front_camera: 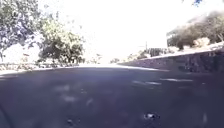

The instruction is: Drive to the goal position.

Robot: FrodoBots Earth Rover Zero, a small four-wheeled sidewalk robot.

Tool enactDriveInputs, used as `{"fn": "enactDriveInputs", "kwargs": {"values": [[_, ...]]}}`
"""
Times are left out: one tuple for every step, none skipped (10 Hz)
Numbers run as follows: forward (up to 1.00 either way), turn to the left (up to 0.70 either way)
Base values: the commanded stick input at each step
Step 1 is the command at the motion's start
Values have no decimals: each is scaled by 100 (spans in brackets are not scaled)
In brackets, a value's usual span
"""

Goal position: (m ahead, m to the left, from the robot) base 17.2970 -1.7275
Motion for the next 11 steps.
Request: {"fn": "enactDriveInputs", "kwargs": {"values": [[100,-27],[100,-27],[100,-27],[100,-27],[100,-27],[100,-27],[100,-27],[100,-23],[100,-17],[100,-12],[100,-6]]}}
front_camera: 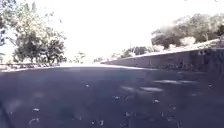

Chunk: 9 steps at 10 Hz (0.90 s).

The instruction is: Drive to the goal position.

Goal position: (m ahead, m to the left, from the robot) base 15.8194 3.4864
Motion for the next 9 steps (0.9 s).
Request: {"fn": "enactDriveInputs", "kwargs": {"values": [[100,-1],[100,0],[100,0],[100,0],[100,0],[100,0],[100,0],[100,0],[100,0]]}}
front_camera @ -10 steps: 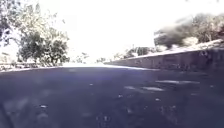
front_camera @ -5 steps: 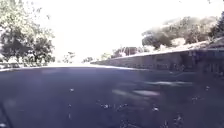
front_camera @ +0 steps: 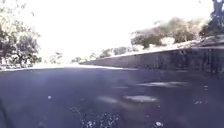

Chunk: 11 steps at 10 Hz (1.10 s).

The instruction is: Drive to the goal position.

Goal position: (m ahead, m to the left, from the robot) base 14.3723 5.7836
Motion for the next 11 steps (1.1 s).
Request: {"fn": "enactDriveInputs", "kwargs": {"values": [[100,0],[100,0],[100,0],[100,0],[100,0],[100,0],[100,0],[100,0],[100,0],[100,0],[100,0]]}}
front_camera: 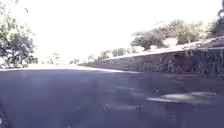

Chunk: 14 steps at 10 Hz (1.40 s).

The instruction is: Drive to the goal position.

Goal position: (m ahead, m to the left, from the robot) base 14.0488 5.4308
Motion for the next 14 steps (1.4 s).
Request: {"fn": "enactDriveInputs", "kwargs": {"values": [[100,0],[100,0],[100,0],[100,0],[100,0],[100,0],[100,0],[100,0],[100,0],[100,0],[100,0],[100,0],[98,0],[92,0]]}}
